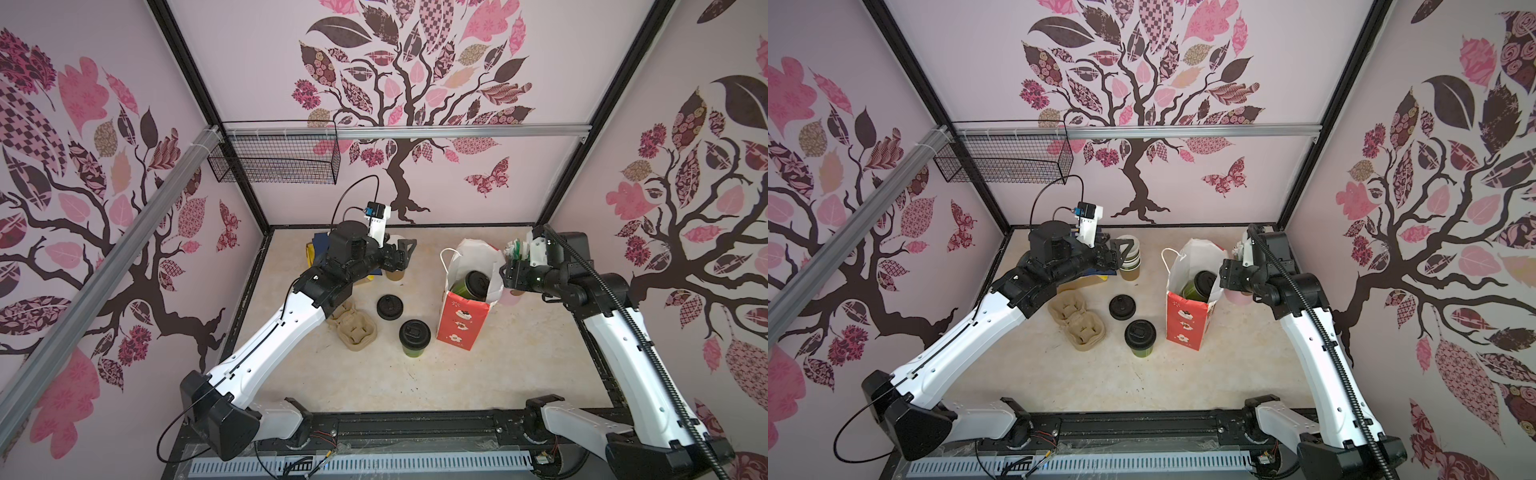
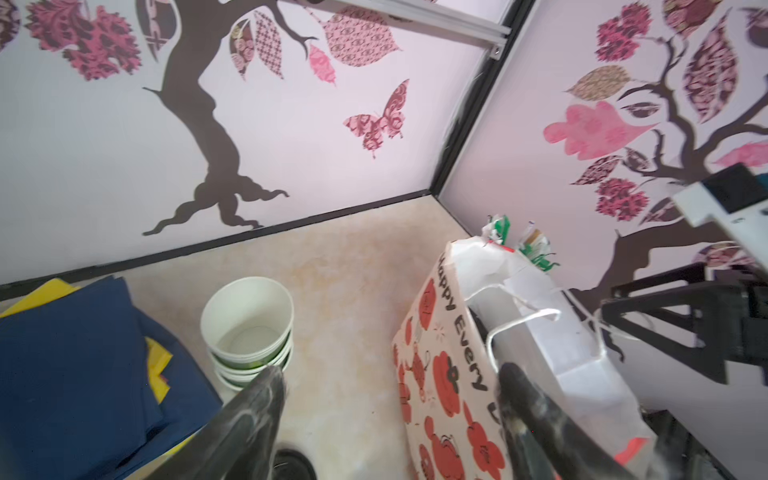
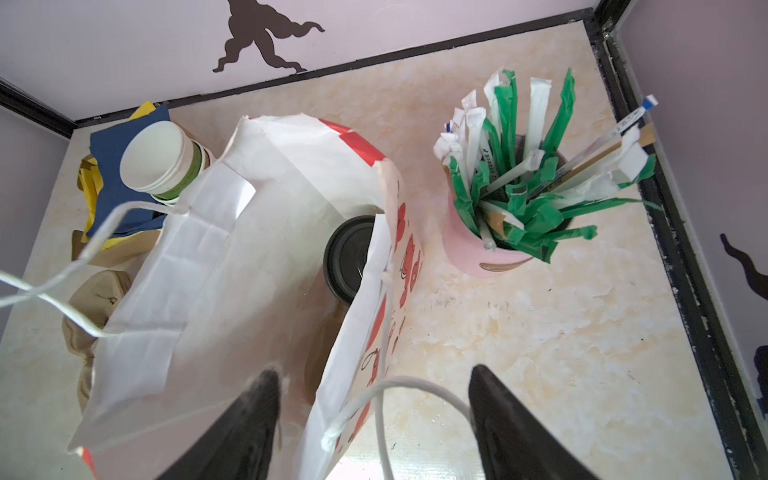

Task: Pack the takeout coffee

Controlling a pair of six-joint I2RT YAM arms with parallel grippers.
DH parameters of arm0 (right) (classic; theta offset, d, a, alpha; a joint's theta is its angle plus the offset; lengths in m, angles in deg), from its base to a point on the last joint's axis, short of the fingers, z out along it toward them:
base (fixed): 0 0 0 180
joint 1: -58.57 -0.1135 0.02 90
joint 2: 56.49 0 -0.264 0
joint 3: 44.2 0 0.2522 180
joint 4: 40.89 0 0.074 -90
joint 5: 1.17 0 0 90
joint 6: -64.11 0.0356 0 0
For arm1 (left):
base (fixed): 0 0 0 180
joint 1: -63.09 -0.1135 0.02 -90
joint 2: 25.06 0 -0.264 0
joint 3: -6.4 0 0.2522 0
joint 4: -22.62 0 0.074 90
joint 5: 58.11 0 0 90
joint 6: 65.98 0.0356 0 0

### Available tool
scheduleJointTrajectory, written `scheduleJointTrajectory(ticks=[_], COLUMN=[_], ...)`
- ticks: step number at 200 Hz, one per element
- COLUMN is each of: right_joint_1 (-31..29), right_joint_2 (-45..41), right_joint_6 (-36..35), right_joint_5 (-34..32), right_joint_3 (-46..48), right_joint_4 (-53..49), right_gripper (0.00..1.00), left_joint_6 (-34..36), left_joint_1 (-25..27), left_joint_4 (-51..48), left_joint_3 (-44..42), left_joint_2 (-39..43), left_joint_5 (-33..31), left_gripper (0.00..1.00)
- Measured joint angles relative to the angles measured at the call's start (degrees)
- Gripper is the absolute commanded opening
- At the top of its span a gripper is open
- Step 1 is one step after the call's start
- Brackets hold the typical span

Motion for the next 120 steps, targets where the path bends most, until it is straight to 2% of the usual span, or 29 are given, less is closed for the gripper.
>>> scheduleJointTrajectory(ticks=[55, 90, 120], right_joint_1=[-1.4, -10.7, -17.4], right_joint_2=[2.5, 7.2, 8.2], right_joint_6=[-3.6, -4.9, -4.5], right_joint_5=[6.0, 7.1, 7.4], right_joint_3=[-7.2, -13.9, -15.6], right_joint_4=[-0.7, -2.8, -4.5], right_gripper=[0.72, 0.71, 0.7], left_joint_6=[-0.1, -1.9, -3.6], left_joint_1=[-2.9, -3.8, -3.8], left_joint_4=[1.9, 0.7, -2.4], left_joint_3=[-1.2, -2.6, -4.6], left_joint_2=[0.2, 1.0, 5.4], left_joint_5=[-8.9, -11.8, -13.5], left_gripper=[0.83, 0.84, 0.84])
